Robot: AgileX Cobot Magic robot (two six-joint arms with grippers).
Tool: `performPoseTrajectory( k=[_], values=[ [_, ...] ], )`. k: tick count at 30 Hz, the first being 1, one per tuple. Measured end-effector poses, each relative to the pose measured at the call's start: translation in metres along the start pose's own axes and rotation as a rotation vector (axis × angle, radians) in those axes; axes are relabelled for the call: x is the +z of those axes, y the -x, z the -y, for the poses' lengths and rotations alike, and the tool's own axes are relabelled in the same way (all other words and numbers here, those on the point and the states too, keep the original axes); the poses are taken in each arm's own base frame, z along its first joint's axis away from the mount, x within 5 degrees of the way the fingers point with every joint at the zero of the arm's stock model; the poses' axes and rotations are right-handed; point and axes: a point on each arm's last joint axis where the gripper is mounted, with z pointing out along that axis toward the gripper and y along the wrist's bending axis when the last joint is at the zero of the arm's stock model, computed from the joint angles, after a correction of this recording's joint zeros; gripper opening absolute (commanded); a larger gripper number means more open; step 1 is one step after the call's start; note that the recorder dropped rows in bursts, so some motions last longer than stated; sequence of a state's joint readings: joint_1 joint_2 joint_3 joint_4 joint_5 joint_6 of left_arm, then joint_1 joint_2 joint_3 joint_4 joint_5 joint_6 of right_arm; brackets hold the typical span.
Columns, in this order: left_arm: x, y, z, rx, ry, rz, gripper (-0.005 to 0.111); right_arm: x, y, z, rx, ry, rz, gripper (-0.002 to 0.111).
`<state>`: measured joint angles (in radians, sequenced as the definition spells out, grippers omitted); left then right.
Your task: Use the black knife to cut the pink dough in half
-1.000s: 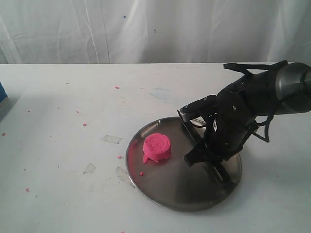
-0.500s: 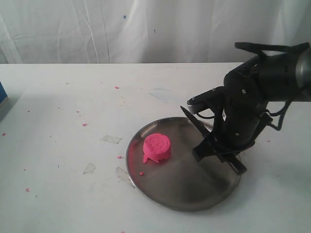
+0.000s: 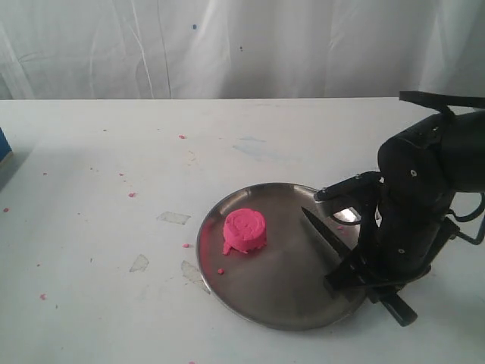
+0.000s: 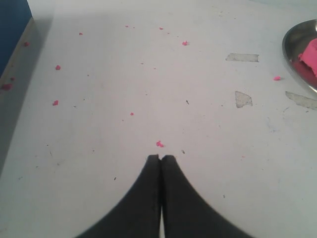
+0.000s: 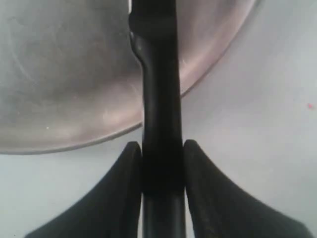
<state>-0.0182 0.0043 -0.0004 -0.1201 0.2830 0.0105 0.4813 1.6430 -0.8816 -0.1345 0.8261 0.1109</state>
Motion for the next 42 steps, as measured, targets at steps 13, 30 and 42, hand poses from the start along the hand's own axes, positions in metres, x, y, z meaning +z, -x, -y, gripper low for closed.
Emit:
performPoseTrajectory(
  k=[13, 30, 42],
  values=[
    [0.000, 0.000, 0.000, 0.000, 0.000, 0.000, 0.000, 0.010, 0.003, -0.003, -0.013, 0.022, 0.005, 0.025],
    [0.000, 0.000, 0.000, 0.000, 0.000, 0.000, 0.000, 0.013, 0.001, -0.003, -0.039, 0.024, -0.009, 0.025],
    [0.000, 0.000, 0.000, 0.000, 0.000, 0.000, 0.000, 0.013, -0.001, -0.003, -0.060, 0.024, -0.027, 0.040]
  ],
)
